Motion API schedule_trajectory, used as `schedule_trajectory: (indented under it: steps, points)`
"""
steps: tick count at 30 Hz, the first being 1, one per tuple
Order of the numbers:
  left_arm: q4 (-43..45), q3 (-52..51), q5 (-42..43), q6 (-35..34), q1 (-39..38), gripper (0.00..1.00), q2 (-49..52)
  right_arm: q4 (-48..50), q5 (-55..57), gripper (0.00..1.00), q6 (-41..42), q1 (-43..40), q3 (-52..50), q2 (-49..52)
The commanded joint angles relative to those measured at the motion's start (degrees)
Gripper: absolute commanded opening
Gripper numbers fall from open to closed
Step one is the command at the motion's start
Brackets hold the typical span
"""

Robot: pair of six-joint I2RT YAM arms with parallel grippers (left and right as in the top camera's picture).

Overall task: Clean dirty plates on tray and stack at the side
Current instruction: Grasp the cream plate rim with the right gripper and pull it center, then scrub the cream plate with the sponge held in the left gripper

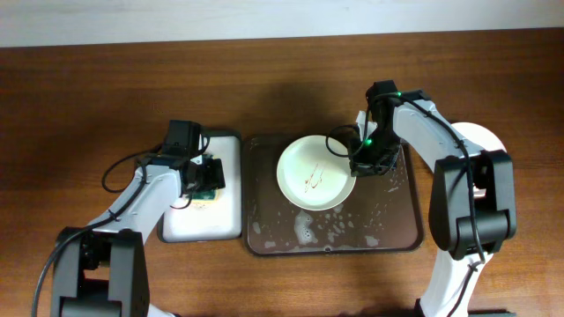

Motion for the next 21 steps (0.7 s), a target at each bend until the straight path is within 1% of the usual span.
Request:
schedule_trajectory:
  steps: [1, 7, 8, 9, 10, 11, 15, 19, 21]
  points:
    - [2.43, -0.26, -1.66, 0.66, -0.22, 0.78, -0.98, -0.07, 0.72, 0.04, 0.09, 0.59, -0.28, -0.48]
    - [3.13, -0.26, -1.40, 0.63, -0.24, 0.71, 2.32, -0.09, 0.72, 0.04, 0.09, 0.59, -0.28, -0.48]
    - [3.15, -0.26, -1.29, 0.52, -0.28, 0.50, 3.26, -0.07, 0.74, 0.04, 0.09, 0.59, -0.28, -0.48]
    - [3.15, -0.26, -1.11, 0.44, -0.28, 0.33, 3.34, -0.07, 0.72, 0.04, 0.07, 0.59, -0.28, -0.48]
    - [3.15, -0.24, -0.96, 0.44, -0.28, 0.14, 3.32, -0.07, 0.74, 0.04, 0.07, 0.59, -0.28, -0.48]
    - [3.10, -0.15, -0.90, 0.42, -0.28, 0.00, 3.32, -0.07, 0.74, 0.04, 0.07, 0.59, -0.28, -0.48]
    - [0.92, 1.60, 4.28, 0.46, -0.28, 0.00, 2.19, -0.07, 0.74, 0.04, 0.07, 0.59, -0.28, -0.48]
    - [-2.27, 4.31, 4.81, 0.46, -0.28, 0.00, -2.91, -0.09, 0.72, 0.04, 0.07, 0.59, -0.28, -0.48]
    - [-2.29, 4.35, 4.79, 0.46, -0.26, 0.00, -6.47, -0.09, 0.74, 0.04, 0.07, 0.59, -0.28, -0.48]
